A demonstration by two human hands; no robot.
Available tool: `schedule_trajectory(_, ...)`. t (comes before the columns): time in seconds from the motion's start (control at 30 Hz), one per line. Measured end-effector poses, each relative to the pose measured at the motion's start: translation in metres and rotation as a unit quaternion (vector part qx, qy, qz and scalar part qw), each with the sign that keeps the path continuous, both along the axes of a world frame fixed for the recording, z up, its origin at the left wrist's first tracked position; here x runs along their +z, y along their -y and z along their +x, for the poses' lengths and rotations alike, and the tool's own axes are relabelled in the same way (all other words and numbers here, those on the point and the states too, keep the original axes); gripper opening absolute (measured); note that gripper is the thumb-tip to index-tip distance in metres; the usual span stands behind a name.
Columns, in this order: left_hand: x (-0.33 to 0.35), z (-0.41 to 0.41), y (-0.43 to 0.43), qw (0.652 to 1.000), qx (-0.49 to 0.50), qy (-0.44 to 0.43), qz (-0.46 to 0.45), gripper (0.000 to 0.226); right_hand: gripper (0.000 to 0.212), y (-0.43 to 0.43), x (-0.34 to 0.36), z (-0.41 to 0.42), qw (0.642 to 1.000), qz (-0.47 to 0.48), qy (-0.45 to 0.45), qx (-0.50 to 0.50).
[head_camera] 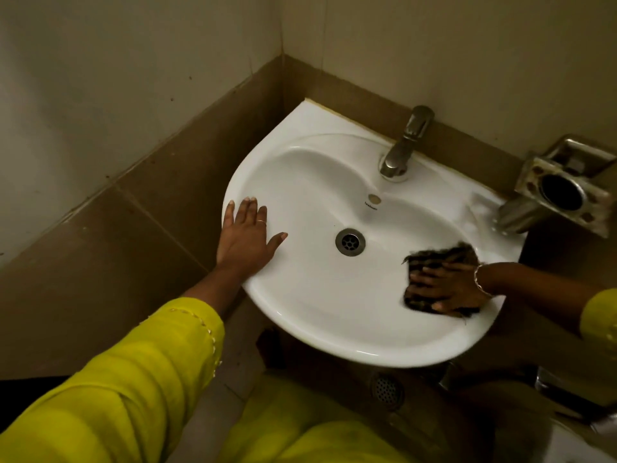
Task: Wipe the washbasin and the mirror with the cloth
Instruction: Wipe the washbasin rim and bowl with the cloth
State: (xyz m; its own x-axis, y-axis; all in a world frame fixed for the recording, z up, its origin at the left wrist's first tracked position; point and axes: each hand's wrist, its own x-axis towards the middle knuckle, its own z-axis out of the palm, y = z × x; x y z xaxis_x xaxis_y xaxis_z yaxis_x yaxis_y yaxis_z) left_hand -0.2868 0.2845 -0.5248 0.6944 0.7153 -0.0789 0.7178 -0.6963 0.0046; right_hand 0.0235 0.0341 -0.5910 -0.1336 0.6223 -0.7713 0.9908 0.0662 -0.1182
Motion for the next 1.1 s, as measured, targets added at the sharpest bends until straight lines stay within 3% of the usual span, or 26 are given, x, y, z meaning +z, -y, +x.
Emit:
schedule_trajectory(0.07,0.001,0.000,0.000,1.000,0.002,-0.002,0.002,0.072,0.045,-0.014,0.020,0.014,0.998,0.030,0.061,0.018)
schedule_trajectory(0.1,0.001,0.000,0.001,1.000,0.002,-0.002,0.001,0.071,0.055,-0.022,0.039,0.013,0.993,0.070,0.091,0.030)
schedule_trajectory(0.13,0.001,0.001,0.001,1.000,0.001,-0.001,-0.001,0.071,0.074,-0.027,0.043,0.010,0.982,0.114,0.109,0.104)
schedule_trajectory(0.17,0.001,0.000,0.001,1.000,0.002,0.001,-0.002,0.071,0.076,-0.031,0.045,0.004,0.966,0.149,0.153,0.146)
schedule_trajectory(0.27,0.000,0.000,0.000,1.000,0.001,0.013,0.001,0.073,0.035,-0.050,0.026,0.014,0.907,0.322,0.205,0.178)
schedule_trajectory(0.43,0.000,-0.001,0.000,1.000,0.002,0.029,-0.008,0.070,0.057,-0.107,0.022,-0.015,0.880,0.335,0.258,0.216)
schedule_trajectory(0.6,0.000,0.000,0.000,0.999,0.004,0.031,-0.011,0.067,0.056,-0.132,0.026,-0.035,0.884,0.277,0.312,0.210)
schedule_trajectory(0.67,0.000,0.000,-0.001,0.999,0.004,0.031,-0.010,0.066,0.055,-0.125,0.023,-0.025,0.881,0.284,0.289,0.245)
schedule_trajectory(0.77,0.000,0.000,-0.001,0.999,0.005,0.036,-0.010,0.066,0.050,-0.102,0.016,-0.018,0.849,0.425,0.234,0.209)
schedule_trajectory(0.9,-0.001,-0.001,-0.001,1.000,-0.001,0.030,-0.002,0.068,0.065,-0.062,-0.001,-0.027,0.926,0.343,0.151,0.040)
schedule_trajectory(0.97,-0.002,-0.002,-0.002,0.999,-0.002,0.039,0.001,0.069,0.063,-0.053,0.004,-0.039,0.948,0.265,0.166,-0.053)
schedule_trajectory(1.1,-0.002,-0.002,-0.002,0.999,-0.002,0.045,0.002,0.073,0.083,-0.041,0.019,-0.075,0.979,0.045,0.119,-0.159)
